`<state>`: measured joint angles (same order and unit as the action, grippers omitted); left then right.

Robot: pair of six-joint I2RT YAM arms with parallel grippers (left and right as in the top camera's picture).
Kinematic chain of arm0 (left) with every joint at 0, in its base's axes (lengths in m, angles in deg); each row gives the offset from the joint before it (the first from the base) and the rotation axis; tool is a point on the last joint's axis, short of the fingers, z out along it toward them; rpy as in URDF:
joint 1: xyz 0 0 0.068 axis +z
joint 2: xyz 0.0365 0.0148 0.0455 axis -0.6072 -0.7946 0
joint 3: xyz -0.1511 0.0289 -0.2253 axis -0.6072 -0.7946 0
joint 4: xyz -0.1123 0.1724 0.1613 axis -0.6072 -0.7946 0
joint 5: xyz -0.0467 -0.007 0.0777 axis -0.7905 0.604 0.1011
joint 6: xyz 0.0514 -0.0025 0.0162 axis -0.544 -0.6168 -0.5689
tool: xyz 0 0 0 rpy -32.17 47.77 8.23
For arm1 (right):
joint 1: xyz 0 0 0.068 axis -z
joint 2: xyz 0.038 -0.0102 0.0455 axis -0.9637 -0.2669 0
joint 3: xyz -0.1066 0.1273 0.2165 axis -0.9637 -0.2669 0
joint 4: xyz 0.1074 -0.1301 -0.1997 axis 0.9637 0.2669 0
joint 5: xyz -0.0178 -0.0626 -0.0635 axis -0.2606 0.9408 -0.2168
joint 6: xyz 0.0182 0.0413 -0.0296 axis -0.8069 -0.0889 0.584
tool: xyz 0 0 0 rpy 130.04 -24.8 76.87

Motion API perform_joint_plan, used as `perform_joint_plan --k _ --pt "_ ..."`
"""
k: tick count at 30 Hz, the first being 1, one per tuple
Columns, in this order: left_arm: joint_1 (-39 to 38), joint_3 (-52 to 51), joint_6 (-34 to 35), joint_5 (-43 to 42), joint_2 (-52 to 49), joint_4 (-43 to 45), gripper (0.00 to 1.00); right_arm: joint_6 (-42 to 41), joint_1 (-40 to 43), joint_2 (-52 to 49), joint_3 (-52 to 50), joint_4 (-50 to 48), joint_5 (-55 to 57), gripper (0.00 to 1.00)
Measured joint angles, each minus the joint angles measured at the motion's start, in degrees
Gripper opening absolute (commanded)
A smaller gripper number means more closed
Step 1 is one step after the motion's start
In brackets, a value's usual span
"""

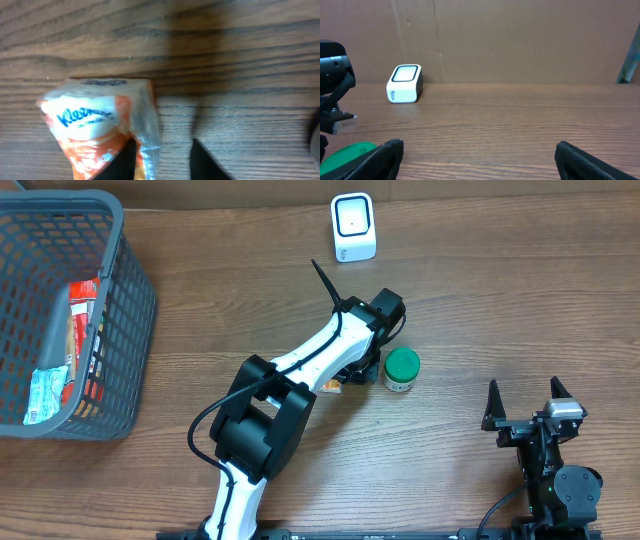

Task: Scan the item barcode

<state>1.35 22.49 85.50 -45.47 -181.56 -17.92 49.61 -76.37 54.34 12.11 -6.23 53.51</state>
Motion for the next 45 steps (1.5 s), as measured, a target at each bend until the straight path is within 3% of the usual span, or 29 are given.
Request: perform_joint_plan --k 4,10,19,23,34,45 --pt "0.0 0.1 0.0 0.1 -0.1 -0.7 0.25 0.0 0.0 0.0 0.0 0.0 0.0 1.00" --pt "0.1 3.3 -0.2 0.0 -0.9 -4.7 0.27 0.0 0.0 0.0 0.0 0.0 0.0 1.00" --pt "0.5 14.1 -0.2 2.4 -1.1 -14.1 0.40 0.0 0.0 0.0 0.0 0.0 0.0 1.00" --pt "2.8 15.1 -0.5 2.0 -1.1 -17.6 0.40 0.0 0.0 0.0 0.0 0.0 0.0 1.00" --pt "15.3 15.1 -11.9 -12.6 -1.1 -19.3 0.41 0.0 0.0 0.0 0.0 0.0 0.0 1.00" --pt "16.9 11.8 -18.3 -21.0 -1.1 -16.3 0.40 0.0 0.0 0.0 0.0 0.0 0.0 1.00"
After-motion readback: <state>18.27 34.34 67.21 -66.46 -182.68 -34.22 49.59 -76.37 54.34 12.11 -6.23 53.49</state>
